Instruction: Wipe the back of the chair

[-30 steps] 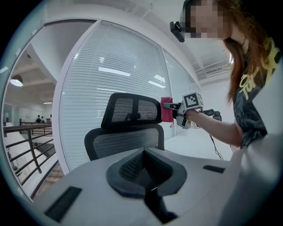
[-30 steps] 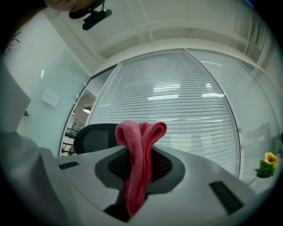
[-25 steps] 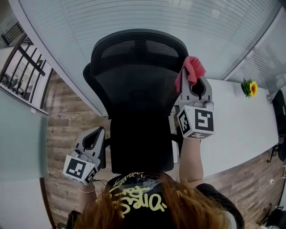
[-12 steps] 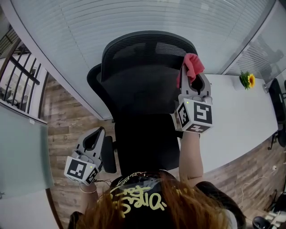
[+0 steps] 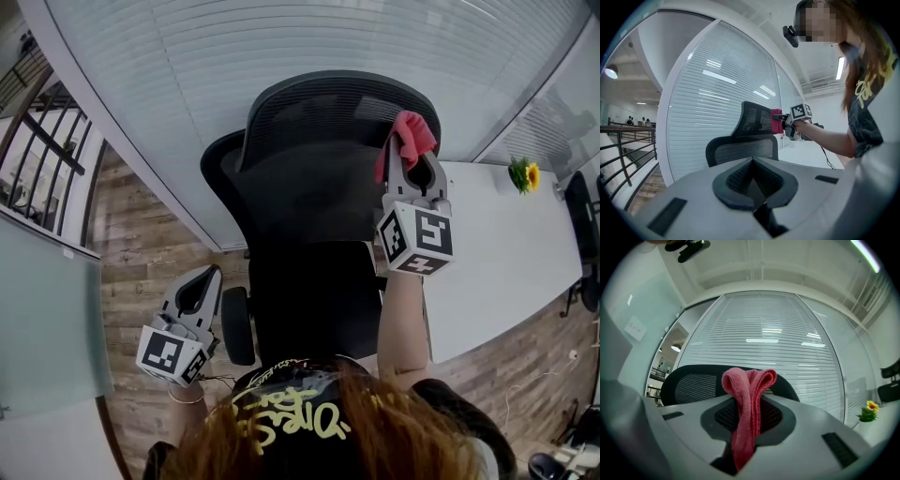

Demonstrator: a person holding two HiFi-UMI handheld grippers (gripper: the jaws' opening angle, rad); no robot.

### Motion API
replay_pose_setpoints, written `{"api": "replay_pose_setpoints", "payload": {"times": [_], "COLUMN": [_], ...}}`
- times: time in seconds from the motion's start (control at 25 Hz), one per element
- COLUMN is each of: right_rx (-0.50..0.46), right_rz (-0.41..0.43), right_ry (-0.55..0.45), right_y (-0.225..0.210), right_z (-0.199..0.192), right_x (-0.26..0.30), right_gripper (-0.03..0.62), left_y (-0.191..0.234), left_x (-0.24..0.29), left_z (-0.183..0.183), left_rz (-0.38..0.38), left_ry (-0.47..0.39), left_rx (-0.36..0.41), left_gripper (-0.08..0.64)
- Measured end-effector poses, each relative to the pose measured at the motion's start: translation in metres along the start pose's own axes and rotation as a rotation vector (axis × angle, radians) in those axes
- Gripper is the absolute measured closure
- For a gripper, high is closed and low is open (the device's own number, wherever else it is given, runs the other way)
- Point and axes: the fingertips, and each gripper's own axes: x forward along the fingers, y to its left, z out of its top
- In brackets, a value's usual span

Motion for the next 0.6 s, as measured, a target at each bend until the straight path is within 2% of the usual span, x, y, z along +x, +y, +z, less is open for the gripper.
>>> {"api": "replay_pose_setpoints", "payload": {"times": [0.6], "right_rx": [0.003], "right_rz": [0.047], "right_ry": [0.0], "right_y": [0.044], "right_z": [0.003], "right_x": [0.02], "right_gripper": [0.526], "left_y": [0.04], "left_x": [-0.015], "left_z": [0.006], "left_rz": [0.04], "left_ry": [-0.021], "left_rx": [0.006], "left_gripper": [0.566]}}
